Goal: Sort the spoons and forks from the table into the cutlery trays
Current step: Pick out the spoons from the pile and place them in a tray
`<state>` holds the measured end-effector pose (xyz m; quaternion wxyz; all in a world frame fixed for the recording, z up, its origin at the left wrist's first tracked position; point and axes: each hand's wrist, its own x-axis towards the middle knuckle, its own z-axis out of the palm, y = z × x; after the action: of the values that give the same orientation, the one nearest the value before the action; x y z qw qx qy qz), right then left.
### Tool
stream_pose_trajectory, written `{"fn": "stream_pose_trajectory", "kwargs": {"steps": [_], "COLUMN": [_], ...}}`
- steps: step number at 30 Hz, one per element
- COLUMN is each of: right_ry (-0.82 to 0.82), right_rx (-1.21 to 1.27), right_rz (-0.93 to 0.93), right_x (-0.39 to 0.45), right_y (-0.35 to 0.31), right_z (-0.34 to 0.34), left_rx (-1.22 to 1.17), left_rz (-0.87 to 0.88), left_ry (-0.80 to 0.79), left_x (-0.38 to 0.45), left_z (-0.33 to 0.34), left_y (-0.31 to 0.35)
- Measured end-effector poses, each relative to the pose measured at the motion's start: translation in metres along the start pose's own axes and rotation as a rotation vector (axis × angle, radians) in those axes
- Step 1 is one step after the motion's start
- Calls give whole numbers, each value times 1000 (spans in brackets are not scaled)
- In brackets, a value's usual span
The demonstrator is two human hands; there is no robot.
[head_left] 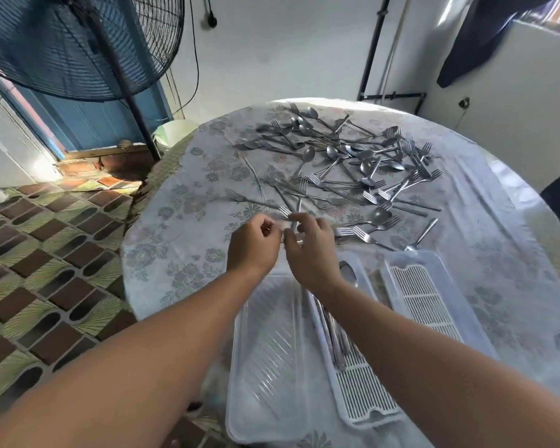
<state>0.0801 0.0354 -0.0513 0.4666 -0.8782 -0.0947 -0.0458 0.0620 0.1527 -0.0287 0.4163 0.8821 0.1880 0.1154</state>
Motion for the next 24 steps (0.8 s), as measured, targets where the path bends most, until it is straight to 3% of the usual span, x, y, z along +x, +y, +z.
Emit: {"fn": "stream_pose_trajectory", "kwargs": {"steps": [4, 13, 24], "right_ry": [-6, 227, 289], "right_rx": [109, 270, 235], "right_rz": [95, 383, 498], "right_x": [14, 35, 89], "right_y": [-45, -110, -85], "right_z": [49, 127, 148], "left_rx": [-1, 93, 112], "left_rz": [26, 127, 179], "left_ry": [-32, -200, -350], "left_x": [34, 108, 184], "left_z": [-47, -127, -99], "left_y": [-32, -87, -95]}}
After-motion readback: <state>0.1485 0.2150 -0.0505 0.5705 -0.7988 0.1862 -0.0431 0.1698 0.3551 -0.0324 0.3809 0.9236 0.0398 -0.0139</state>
